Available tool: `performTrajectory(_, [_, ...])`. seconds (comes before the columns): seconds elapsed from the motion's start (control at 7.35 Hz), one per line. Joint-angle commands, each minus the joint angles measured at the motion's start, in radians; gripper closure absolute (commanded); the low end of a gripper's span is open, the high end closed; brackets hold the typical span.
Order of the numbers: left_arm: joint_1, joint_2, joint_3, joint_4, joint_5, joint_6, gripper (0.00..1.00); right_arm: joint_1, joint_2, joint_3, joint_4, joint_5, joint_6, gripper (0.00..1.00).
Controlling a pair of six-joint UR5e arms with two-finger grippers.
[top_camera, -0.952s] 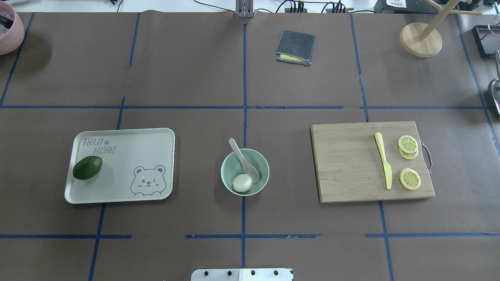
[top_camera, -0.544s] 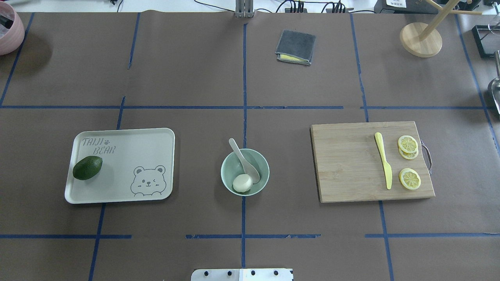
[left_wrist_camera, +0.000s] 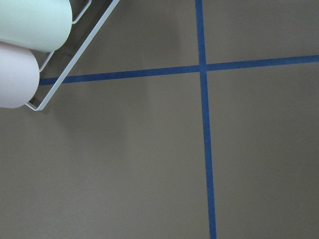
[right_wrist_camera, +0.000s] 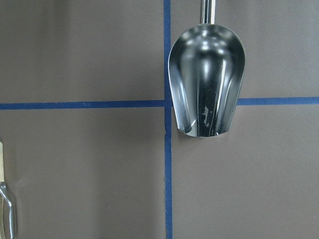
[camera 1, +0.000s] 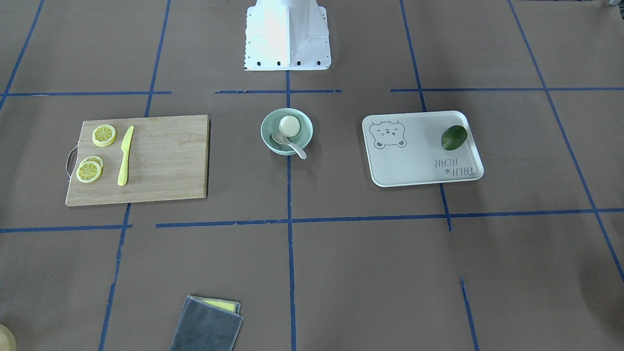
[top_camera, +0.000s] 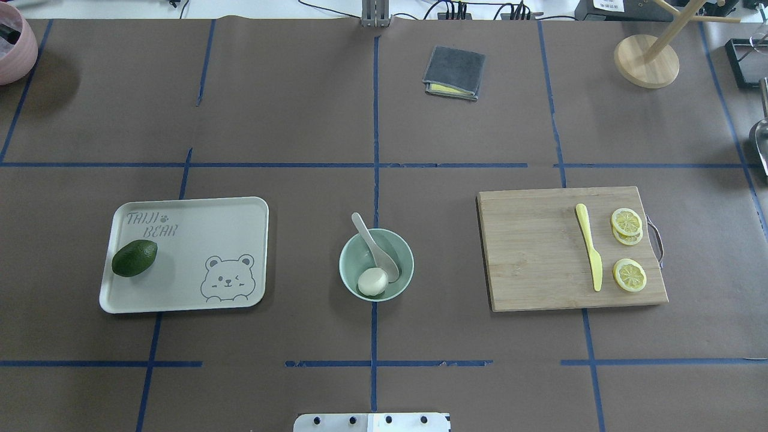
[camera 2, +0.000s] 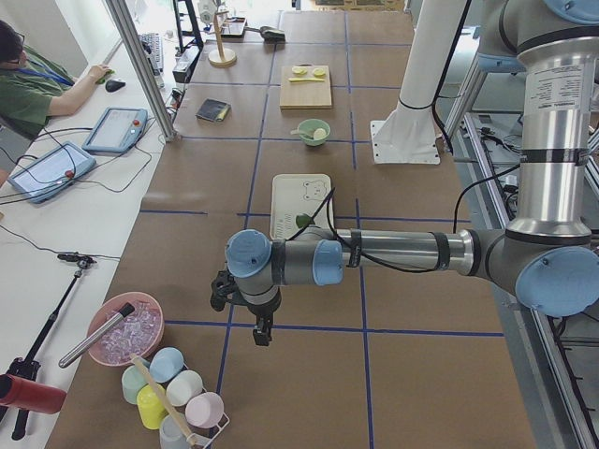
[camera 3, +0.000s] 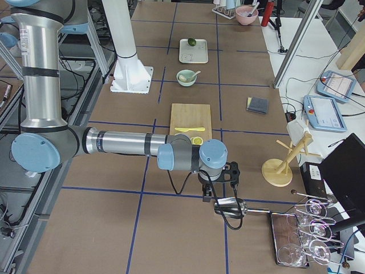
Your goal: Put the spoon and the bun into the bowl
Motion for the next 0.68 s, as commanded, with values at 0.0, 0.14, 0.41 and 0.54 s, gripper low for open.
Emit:
performTrajectory(0.0, [0.0,0.0,0.001,-0.007,-0.01,-0.001,0.0,0.005,0.0,-0.001,0.0,0.006,0.0,0.0])
performTrajectory(0.14, [0.0,0.0,0.0,-0.007,-0.01,0.0,0.0,0.005,0.0,-0.001,0.0,0.006,-0.001,0.0])
performTrajectory(0.41, [0.0,0.0,-0.002,-0.01,-0.009,0.0,0.0,0.005,0.0,-0.001,0.002,0.006,-0.003,0.0])
performTrajectory(0.54, [0.0,0.0,-0.005,-0.01,-0.009,-0.001,0.0,0.005,0.001,-0.001,0.002,0.004,-0.004,0.0])
